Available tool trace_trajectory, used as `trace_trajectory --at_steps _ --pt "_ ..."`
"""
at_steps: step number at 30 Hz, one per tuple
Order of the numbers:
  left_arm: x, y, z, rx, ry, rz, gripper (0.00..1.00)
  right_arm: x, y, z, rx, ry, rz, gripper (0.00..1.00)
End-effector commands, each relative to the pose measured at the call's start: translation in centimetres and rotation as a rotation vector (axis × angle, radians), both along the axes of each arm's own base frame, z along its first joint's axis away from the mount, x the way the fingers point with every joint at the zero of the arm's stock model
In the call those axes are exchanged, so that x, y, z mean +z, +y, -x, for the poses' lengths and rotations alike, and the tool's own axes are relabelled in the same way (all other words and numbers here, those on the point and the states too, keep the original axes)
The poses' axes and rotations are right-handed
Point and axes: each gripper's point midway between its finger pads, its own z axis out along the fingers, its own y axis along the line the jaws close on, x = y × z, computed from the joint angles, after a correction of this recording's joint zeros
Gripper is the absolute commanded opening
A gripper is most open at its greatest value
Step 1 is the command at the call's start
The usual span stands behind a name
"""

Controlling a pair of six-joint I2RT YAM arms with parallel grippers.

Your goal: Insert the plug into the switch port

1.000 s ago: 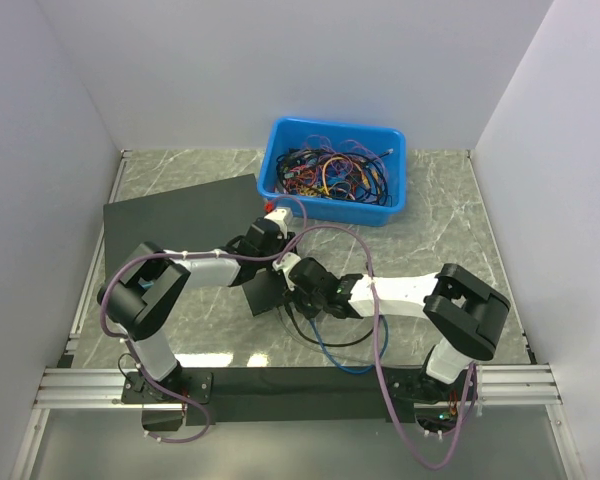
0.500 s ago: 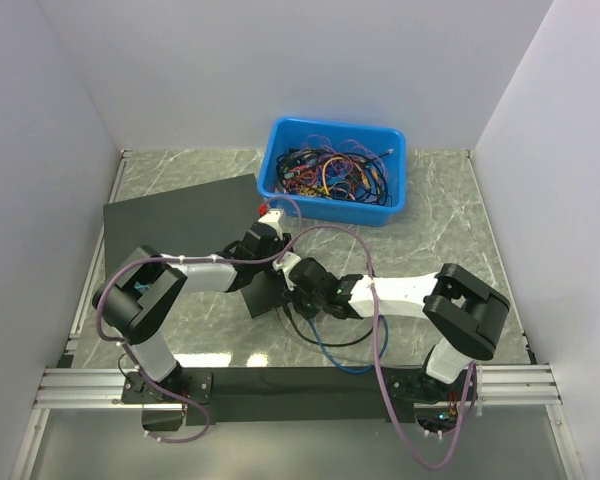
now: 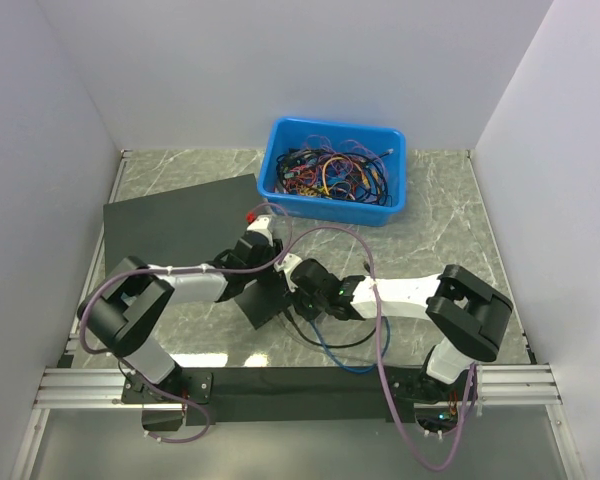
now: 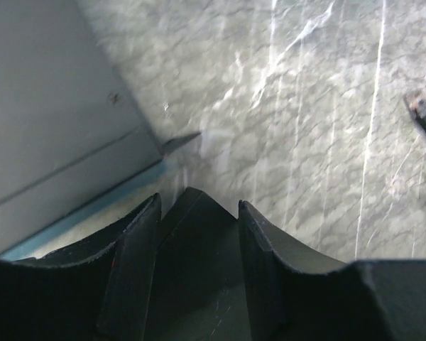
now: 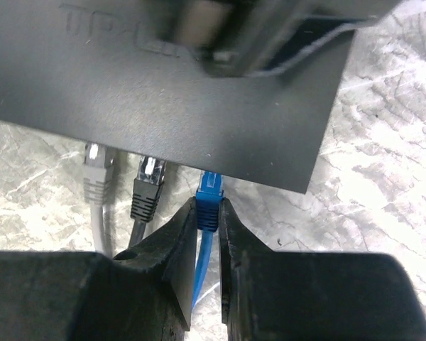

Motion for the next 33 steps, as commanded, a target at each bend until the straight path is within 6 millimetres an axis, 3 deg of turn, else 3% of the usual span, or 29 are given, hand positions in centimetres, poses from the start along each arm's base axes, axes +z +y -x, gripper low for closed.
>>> trace_trajectory --at_steps 1,6,10,12,16,20,26,31,33 --pt "-4.6 -0.5 11.7 -0.186 0.403 -0.012 0.52 9.2 4.8 -7.3 -0.104 -0.314 -0.283 0.00" --pt "-3.5 0.5 10.6 -0.115 0.350 -0.035 0.58 9.6 4.8 -7.8 -0.121 -0.322 -0.268 0.00" --pt "-1.7 1.2 9.7 -0.058 0.301 -0.042 0.64 9.4 3.9 -6.9 -0.142 -0.318 -0.234 0.01" --pt "-1.0 1.5 9.2 -0.028 0.278 -0.048 0.68 10.1 3.0 -6.9 -0.187 -0.334 -0.232 0.07" --pt "0.7 1.6 8.1 0.004 0.237 -0.048 0.72 9.6 0.9 -5.9 -0.240 -0.311 -0.212 0.35" --pt "2.5 2.1 7.2 0.046 0.193 -0.061 0.74 10.4 -0.4 -4.9 -0.275 -0.299 -0.240 0.49" --pt "4.6 3.4 6.1 0.115 0.134 -0.092 0.76 12.2 -1.7 -3.5 -0.294 -0.282 -0.299 0.53" --pt "7.4 4.6 5.6 0.177 0.059 -0.060 0.77 13.3 -2.6 -1.5 -0.283 -0.271 -0.343 0.53" --pt "8.8 5.4 5.4 0.210 0.018 -0.046 0.77 14.7 -3.1 -0.7 -0.286 -0.269 -0.394 0.53"
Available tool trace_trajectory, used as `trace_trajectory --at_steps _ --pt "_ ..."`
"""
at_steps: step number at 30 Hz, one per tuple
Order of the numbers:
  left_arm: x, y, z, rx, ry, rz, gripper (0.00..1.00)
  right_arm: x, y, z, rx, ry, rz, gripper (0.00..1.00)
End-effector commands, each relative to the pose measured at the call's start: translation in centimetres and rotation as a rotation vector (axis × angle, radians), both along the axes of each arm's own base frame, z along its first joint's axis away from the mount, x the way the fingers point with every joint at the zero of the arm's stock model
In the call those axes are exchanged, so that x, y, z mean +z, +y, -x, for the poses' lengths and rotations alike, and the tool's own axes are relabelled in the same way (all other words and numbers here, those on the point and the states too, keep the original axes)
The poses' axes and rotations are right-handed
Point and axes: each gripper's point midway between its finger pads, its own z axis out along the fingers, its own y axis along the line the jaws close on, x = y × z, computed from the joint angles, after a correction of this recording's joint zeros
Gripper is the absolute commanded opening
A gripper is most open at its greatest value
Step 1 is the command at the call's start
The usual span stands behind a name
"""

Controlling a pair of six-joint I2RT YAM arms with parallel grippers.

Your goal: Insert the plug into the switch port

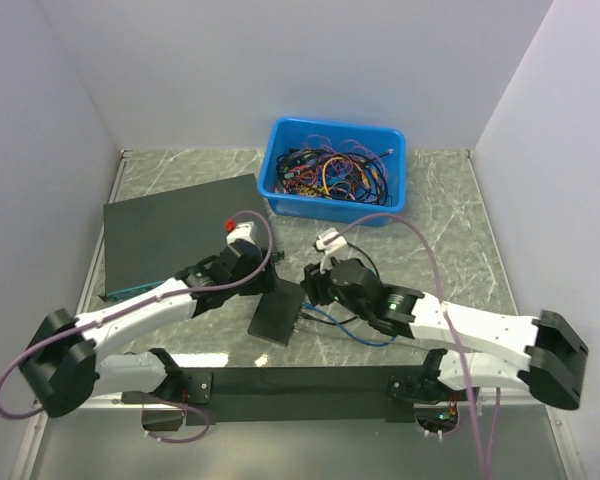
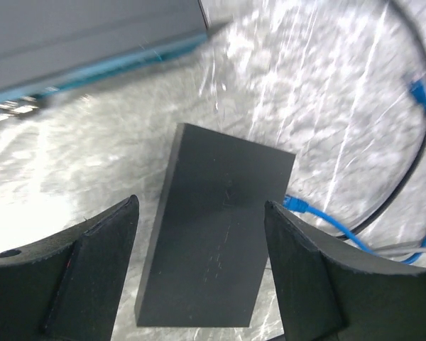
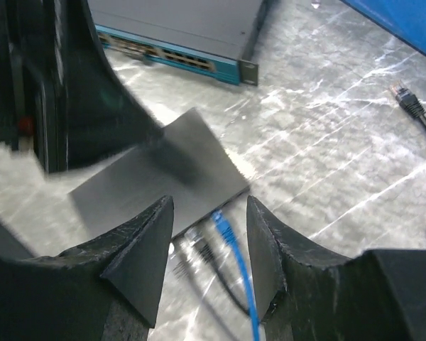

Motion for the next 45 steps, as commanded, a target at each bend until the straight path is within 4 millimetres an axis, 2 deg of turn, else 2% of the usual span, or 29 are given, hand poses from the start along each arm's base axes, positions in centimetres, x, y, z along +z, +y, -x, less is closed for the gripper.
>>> trace_trajectory --at_steps 1,4,5,7,13,17,18,20,22,23,24,25,26,27,28,31,32,37,39,40,42,43,45 --pt "3.4 1.3 -1.1 0.087 -0.098 0.021 0.77 2.5 -1.0 1.6 -0.012 -0.007 -0.108 0.53" --pt "5.1 2.7 -1.3 0.135 -0.162 0.026 0.78 3.2 -1.5 3.0 0.021 0.011 -0.155 0.53" --pt "5.5 3.2 -1.4 0.151 -0.179 0.022 0.79 4.3 -1.8 3.6 0.032 0.007 -0.205 0.53" --pt "6.8 4.5 -1.6 0.198 -0.233 0.021 0.80 5.3 -2.2 4.9 0.071 0.016 -0.260 0.54" --pt "9.8 7.9 -2.1 0.326 -0.393 0.035 0.87 7.1 -4.6 6.4 0.079 -0.005 -0.342 0.55" --pt "11.0 11.5 -2.5 0.492 -0.506 0.013 0.94 8.2 -5.8 7.2 0.079 -0.022 -0.406 0.55" --pt "10.6 12.3 -2.5 0.518 -0.520 -0.004 0.94 8.8 -6.1 7.5 0.088 -0.031 -0.438 0.56" --pt "10.9 13.7 -2.5 0.578 -0.569 -0.022 0.95 9.1 -6.2 7.8 0.100 -0.030 -0.463 0.56" --pt "10.3 15.9 -2.2 0.654 -0.620 -0.078 0.97 9.5 -6.5 8.0 0.094 -0.034 -0.487 0.57" --pt "10.8 16.6 -2.2 0.683 -0.661 -0.083 0.98 9.5 -6.6 8.0 0.095 -0.033 -0.492 0.58" --pt "9.9 18.2 -1.8 0.747 -0.681 -0.136 0.99 9.4 -6.6 8.1 0.095 -0.033 -0.494 0.59" --pt "9.6 19.0 -1.6 0.781 -0.697 -0.152 0.99 9.5 -6.8 8.0 0.088 -0.036 -0.501 0.60" --pt "10.5 19.8 -1.5 0.837 -0.742 -0.129 0.99 9.4 -6.9 7.9 0.079 -0.036 -0.503 0.61" --pt "9.0 20.9 -1.0 0.869 -0.751 -0.188 0.99 9.2 -7.2 7.6 0.054 -0.039 -0.501 0.62" --pt "8.6 21.8 -0.8 0.857 -0.759 -0.271 0.99 9.2 -7.4 7.3 0.032 -0.041 -0.508 0.62" --pt "7.9 22.6 -1.4 0.843 -0.820 -0.242 0.99 9.0 -7.9 6.5 -0.033 -0.042 -0.527 0.63" --pt "7.1 22.9 -1.5 0.839 -0.820 -0.241 0.99 8.9 -7.8 6.4 -0.039 -0.040 -0.527 0.63" --pt "6.8 24.5 -3.0 0.863 -0.876 -0.189 0.99 8.4 -8.1 5.7 -0.094 -0.042 -0.553 0.64" --pt "4.8 25.4 -3.3 0.857 -0.847 -0.245 0.99 8.5 -8.1 5.6 -0.093 -0.051 -0.566 0.64" --pt "5.5 26.6 -3.4 0.909 -0.871 -0.242 0.99 8.4 -8.0 5.7 -0.087 -0.051 -0.566 0.64" --pt "4.6 26.3 -4.5 0.848 -0.837 -0.271 0.99 8.4 -7.7 6.0 -0.056 -0.062 -0.564 0.64" --pt "6.3 27.0 -4.8 0.882 -0.903 -0.243 0.99 8.2 -7.6 6.1 -0.043 -0.067 -0.562 0.64" --pt "6.1 26.8 -5.7 0.828 -0.915 -0.243 0.99 7.9 -7.4 6.3 -0.014 -0.081 -0.558 0.64"
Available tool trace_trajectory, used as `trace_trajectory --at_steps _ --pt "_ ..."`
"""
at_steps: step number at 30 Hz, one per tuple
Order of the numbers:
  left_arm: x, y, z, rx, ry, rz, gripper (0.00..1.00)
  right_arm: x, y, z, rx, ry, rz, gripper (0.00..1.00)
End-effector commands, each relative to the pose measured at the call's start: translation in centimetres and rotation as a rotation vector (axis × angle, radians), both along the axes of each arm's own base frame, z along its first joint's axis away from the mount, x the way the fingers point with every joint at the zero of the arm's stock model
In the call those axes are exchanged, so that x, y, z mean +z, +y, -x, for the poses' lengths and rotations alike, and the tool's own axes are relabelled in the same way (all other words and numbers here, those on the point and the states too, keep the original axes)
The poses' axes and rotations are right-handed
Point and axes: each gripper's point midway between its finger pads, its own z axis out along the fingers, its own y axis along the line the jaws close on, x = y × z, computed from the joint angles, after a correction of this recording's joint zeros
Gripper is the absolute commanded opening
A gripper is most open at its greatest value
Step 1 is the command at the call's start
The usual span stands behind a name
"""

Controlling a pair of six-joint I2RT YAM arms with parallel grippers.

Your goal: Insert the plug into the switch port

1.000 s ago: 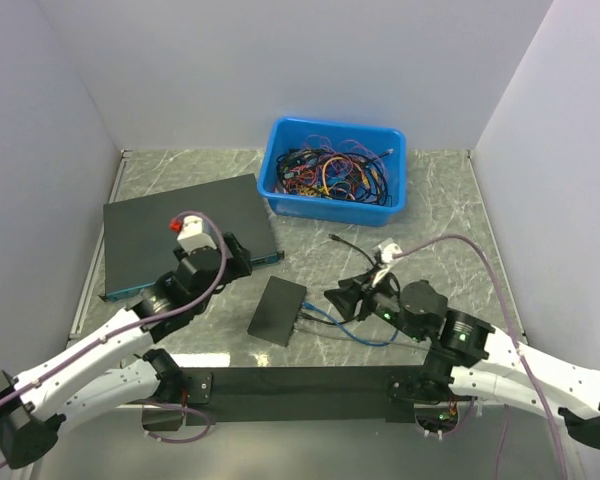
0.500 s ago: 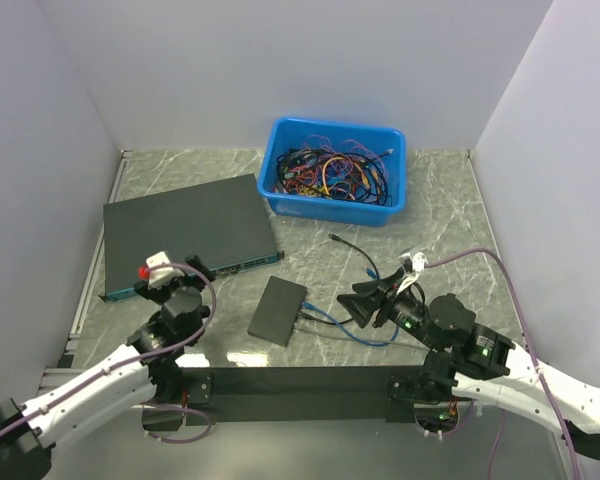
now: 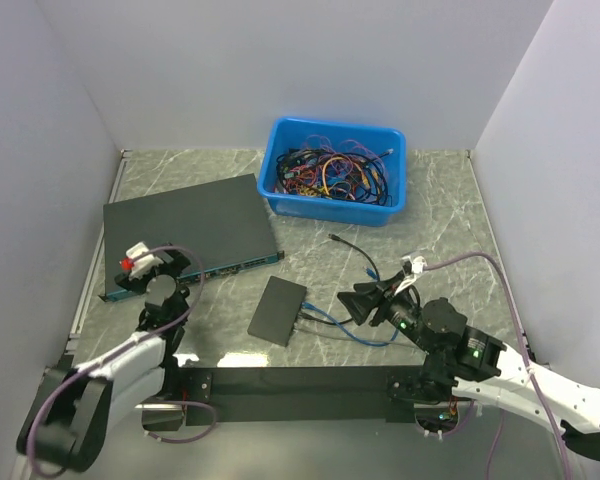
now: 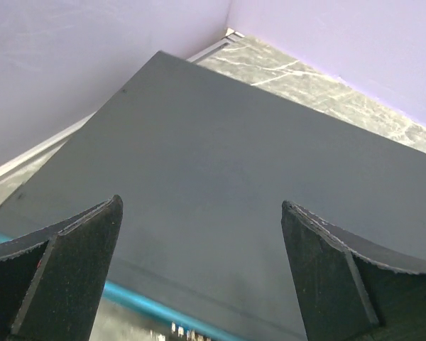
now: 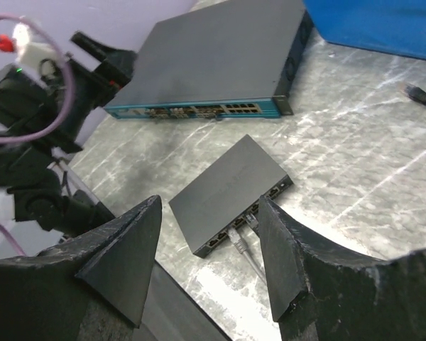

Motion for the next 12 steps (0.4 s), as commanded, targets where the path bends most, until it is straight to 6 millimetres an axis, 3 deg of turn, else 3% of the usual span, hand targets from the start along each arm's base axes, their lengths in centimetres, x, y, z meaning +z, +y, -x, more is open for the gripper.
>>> trace_trajectory --at_steps 1,6,8,10,11,12 --pt "1.8 0.1 -1.1 -0.086 -0.119 -0.018 0.99 1.4 0.4 0.3 0.032 -0.068 -0.053 0.65" --pt "3.1 -0.6 -3.7 -0.182 -0.158 -0.034 0.99 1.0 0.8 0.5 0.058 -0.089 -0.042 0.66" --pt "3.1 -0.4 -4.2 -0.204 -0.189 -0.036 0.99 0.6 0.8 0.4 0.052 -0.084 -0.041 0.59" --pt "3.3 -0.9 -4.9 -0.260 -0.222 -0.066 0.99 0.4 1.1 0.4 0.063 -0.083 -0.034 0.58" --pt "1.1 -1.6 -5.7 -0.306 -0.153 -0.073 0.99 0.4 1.1 0.5 0.068 -0.080 -0.030 0.59" --pt "1.0 -1.6 -6.2 -0.308 -0.131 -0.107 0.99 0.4 1.2 0.5 0.066 -0.070 -0.024 0.61"
